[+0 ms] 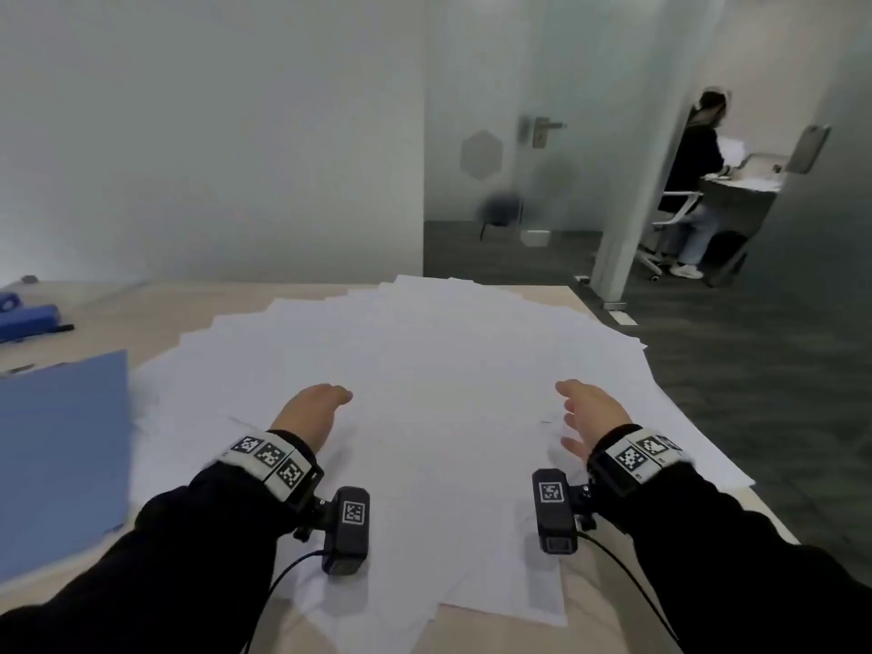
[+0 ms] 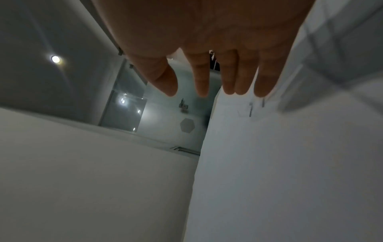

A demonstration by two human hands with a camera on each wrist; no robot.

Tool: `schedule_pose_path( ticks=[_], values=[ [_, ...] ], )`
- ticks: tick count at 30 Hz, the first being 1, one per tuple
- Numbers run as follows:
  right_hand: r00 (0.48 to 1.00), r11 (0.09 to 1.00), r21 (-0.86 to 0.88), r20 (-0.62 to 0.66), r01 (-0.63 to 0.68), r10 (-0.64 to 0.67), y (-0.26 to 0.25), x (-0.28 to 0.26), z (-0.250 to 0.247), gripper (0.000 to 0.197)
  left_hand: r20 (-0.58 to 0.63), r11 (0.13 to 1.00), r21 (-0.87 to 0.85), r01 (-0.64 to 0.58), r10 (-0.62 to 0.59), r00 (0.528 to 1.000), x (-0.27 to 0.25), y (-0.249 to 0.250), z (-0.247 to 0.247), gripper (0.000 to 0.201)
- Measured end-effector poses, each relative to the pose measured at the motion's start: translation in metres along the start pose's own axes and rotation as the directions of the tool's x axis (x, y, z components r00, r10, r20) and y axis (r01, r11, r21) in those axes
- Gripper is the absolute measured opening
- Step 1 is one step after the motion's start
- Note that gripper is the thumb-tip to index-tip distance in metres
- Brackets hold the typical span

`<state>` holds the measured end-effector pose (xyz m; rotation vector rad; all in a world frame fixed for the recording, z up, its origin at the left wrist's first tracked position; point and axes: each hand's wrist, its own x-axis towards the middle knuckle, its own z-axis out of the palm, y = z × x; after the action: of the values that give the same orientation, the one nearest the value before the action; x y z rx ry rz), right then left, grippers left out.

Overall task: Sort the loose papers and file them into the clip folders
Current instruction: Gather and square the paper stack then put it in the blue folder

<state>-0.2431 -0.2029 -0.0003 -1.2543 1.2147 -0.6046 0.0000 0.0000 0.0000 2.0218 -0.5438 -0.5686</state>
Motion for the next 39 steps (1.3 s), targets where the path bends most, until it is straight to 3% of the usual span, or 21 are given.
schedule_pose_path(
  ticks=[3,9,14,19,23,27,33,36,39],
  values=[
    [0.999,0.989,-0.147,-0.043,0.022,-0.029,-0.012,0.020,0.002,0.024,0.056,0.998,0.054,0.021,-0.024,0.998,0.021,0.003,0.007,0.041],
    [0.998,0.930,-0.367,0.054,0.004,0.017,-0.010,0.039,0.013,0.032,0.205,0.987,0.160,0.006,-0.039,0.978,0.030,-0.012,0.023,0.049],
    [0.999,0.933,-0.360,0.034,-0.028,0.043,-0.008,0.037,0.022,0.026,0.321,0.976,0.212,-0.048,-0.023,0.947,0.015,-0.013,0.033,0.051],
    [0.992,0.983,-0.140,-0.059,-0.118,0.111,-0.004,0.037,0.019,0.024,0.393,0.981,0.186,-0.055,-0.022,0.919,0.005,-0.020,0.031,0.051],
    [0.985,0.987,-0.014,-0.063,-0.161,0.160,-0.001,0.044,0.012,0.026,0.388,0.984,0.161,-0.078,0.010,0.922,-0.004,-0.031,0.018,0.071],
    [0.984,0.983,-0.028,-0.028,-0.179,0.178,-0.002,0.044,0.013,0.020,0.339,0.995,0.069,-0.066,0.039,0.940,-0.008,-0.034,0.010,0.049],
    [0.989,0.966,-0.232,0.066,-0.115,0.133,0.001,0.036,0.020,0.027,0.327,0.999,0.026,-0.048,0.036,0.944,-0.011,-0.027,0.009,0.036],
    [0.984,0.910,-0.409,0.120,-0.069,0.128,0.005,0.036,0.021,0.050,0.346,0.999,0.031,-0.031,0.018,0.938,-0.012,-0.032,0.012,0.038],
    [0.975,0.868,-0.497,0.184,-0.020,0.128,0.001,0.026,0.022,0.021,0.320,0.999,0.031,-0.036,0.024,0.947,-0.010,-0.037,0.014,0.043]
  ],
)
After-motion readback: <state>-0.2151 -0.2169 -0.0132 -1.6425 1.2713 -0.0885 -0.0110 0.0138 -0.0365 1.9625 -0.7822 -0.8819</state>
